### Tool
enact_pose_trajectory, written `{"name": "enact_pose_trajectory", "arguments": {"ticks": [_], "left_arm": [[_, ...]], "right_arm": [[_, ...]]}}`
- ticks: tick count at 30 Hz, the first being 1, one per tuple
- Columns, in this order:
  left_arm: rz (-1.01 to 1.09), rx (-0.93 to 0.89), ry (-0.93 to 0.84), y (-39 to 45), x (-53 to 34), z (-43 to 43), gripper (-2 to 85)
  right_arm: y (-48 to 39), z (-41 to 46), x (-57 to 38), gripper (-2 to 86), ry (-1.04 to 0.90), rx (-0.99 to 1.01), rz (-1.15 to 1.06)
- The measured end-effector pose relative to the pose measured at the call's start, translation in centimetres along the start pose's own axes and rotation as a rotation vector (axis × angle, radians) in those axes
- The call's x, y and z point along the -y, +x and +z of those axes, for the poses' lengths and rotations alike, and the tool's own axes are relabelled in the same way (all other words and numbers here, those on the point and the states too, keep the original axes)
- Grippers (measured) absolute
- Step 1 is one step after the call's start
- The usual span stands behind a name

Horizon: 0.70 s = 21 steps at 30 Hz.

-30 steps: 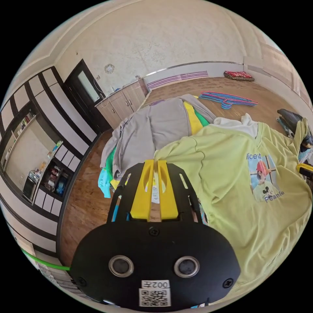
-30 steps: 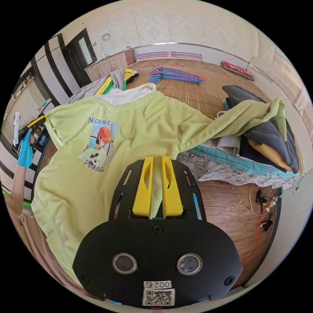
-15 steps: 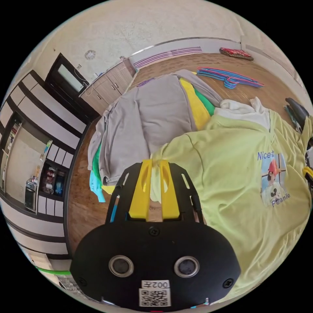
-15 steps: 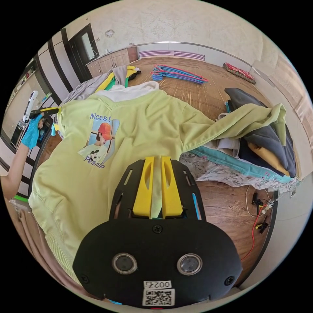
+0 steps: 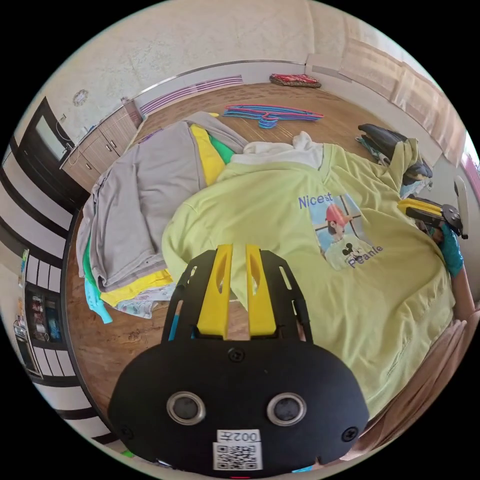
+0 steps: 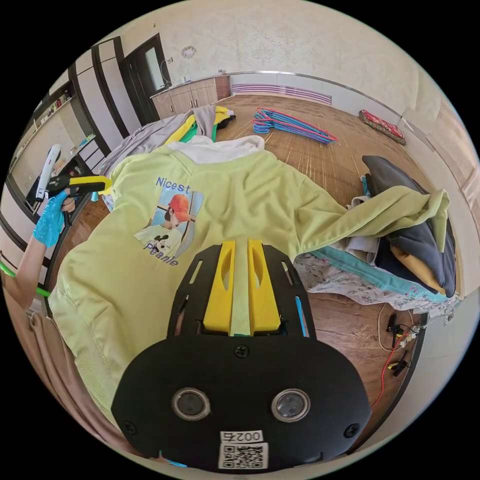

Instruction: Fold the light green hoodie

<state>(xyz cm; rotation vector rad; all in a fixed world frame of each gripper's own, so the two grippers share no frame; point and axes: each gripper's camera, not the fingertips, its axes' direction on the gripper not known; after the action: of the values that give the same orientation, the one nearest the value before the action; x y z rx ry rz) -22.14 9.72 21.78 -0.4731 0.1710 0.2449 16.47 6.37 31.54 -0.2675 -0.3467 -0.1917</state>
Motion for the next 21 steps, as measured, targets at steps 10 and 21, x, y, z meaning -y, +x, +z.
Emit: {"name": "enact_pose_trajectory", "arguments": {"ticks": [10, 21], "left_arm": [[0.036, -0.052, 0.089, 0.4, 4.2, 1.4, 1.3], [0.059, -0.086, 0.162, 0.3, 14.3, 5.8, 2.3]], "right_arm": [[-0.5, 0.7, 5.3, 5.0, 0.071, -0.008, -0.074], [-3.3, 6.6, 16.2, 5.5, 0.096, 0.022, -0.193]]}}
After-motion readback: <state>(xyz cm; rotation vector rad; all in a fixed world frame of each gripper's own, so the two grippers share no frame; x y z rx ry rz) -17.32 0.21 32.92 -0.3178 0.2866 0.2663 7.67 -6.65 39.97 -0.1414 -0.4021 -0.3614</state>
